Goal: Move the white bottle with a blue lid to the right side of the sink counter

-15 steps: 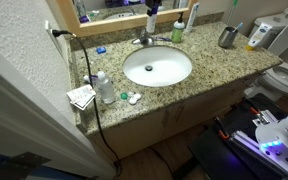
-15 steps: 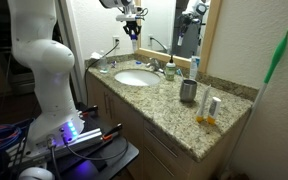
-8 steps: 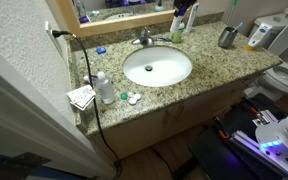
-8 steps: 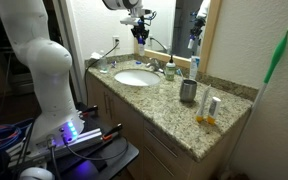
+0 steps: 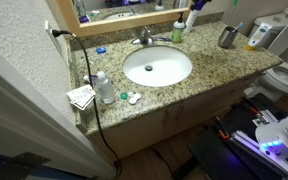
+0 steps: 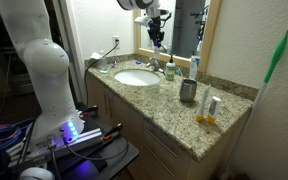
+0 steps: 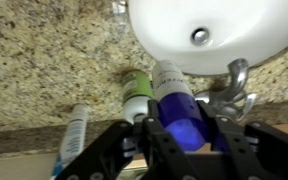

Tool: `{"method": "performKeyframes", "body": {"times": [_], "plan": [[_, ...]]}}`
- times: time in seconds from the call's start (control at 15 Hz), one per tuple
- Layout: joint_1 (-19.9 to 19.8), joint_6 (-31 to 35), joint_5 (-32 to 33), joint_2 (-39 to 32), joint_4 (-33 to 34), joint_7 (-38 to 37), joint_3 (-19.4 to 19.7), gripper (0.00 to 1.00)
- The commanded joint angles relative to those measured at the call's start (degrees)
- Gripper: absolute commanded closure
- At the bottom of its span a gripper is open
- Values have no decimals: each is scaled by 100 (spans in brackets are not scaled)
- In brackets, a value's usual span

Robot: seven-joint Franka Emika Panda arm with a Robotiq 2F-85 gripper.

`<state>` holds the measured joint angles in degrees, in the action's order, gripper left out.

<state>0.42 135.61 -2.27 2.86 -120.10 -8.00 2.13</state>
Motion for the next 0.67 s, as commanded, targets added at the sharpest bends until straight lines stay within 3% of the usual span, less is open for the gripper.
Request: {"method": "performKeyframes", "body": {"times": [0.0,0.07,0.2,0.27,0.6], "plan": [[-183,-32,-26,19,17,-55,78,84],[-267,-34,-24,32,22,-19,153,59],[-264,-34,-24,27,20,-7,132,59],[-230,-33,-23,19,20,-34,83,84],[-641,-348,-219,-721,809,-707,519,84]]}}
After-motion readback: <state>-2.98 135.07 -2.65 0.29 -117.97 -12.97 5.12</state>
